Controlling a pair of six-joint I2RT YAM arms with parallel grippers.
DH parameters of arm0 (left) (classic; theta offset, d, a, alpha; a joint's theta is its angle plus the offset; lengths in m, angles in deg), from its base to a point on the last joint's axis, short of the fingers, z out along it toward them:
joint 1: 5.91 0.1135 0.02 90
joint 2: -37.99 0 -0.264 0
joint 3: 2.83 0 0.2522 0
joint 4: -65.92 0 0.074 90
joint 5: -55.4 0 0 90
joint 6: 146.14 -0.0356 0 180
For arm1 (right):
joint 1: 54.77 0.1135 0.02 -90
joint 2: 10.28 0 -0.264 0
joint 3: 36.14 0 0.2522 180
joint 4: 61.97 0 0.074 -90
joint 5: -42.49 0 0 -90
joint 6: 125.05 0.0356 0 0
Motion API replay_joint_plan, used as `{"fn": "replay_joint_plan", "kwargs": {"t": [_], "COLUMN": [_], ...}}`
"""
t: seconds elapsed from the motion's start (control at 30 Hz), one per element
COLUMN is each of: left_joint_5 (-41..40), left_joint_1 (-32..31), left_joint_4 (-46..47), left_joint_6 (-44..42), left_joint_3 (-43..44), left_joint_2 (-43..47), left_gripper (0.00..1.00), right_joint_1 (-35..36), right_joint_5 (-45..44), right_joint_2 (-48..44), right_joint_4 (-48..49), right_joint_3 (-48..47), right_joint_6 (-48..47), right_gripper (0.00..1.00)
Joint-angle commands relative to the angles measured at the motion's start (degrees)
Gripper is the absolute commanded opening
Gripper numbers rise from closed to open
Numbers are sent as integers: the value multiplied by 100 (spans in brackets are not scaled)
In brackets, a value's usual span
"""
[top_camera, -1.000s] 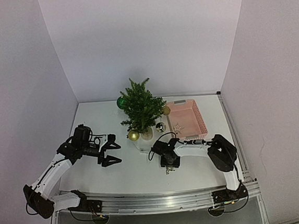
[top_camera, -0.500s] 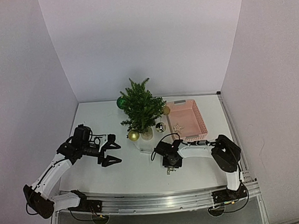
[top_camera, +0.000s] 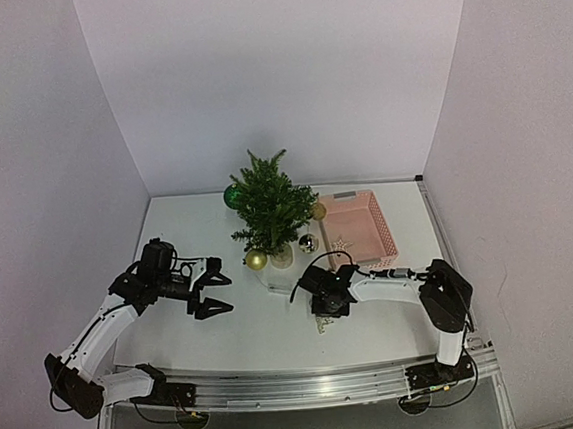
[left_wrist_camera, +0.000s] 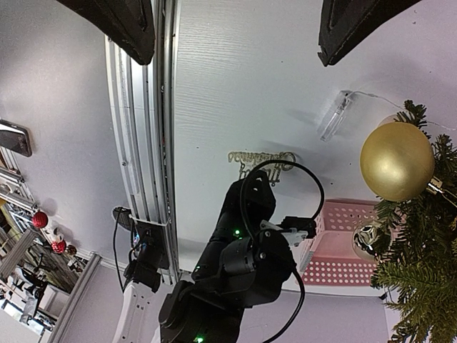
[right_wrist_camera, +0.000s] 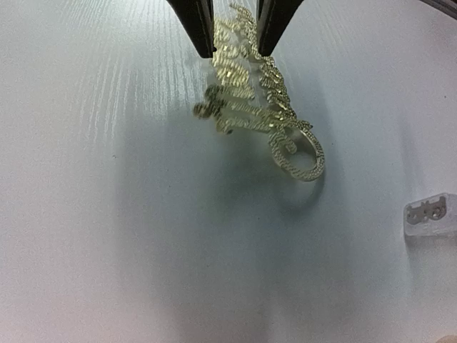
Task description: Decorate the small christmas tree
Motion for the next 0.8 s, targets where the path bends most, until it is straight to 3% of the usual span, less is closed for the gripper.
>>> {"fn": "replay_joint_plan", "kwargs": {"t": [0.0,0.17,0.33,0.4,0.77], "left_joint_5": [49,59,98,119,132], "left_joint_1": [-7,-7,-7,-8,-8], "left_joint_4": [137,136,133,153,179], "left_joint_6": [-64,-73,-63,-50,30], "left_joint_3": [35,67,60,60,56], "left_joint_2": [15,-6,-37,-57,-54], "left_gripper": [79,79,79,79,79], "right_joint_1": [23,22,20,23,18], "right_joint_5": [-145,-104,-133,-134,-113], "right_joint_2": [-349,-266,-63,155,784], "right_joint_4": [6,13,-1,-8,-99], "right_joint_3": [133,125,98,14,-225], "right_joint_6": [-17,-67,18,24,-134], "right_gripper": [17,10,30,34,27]}}
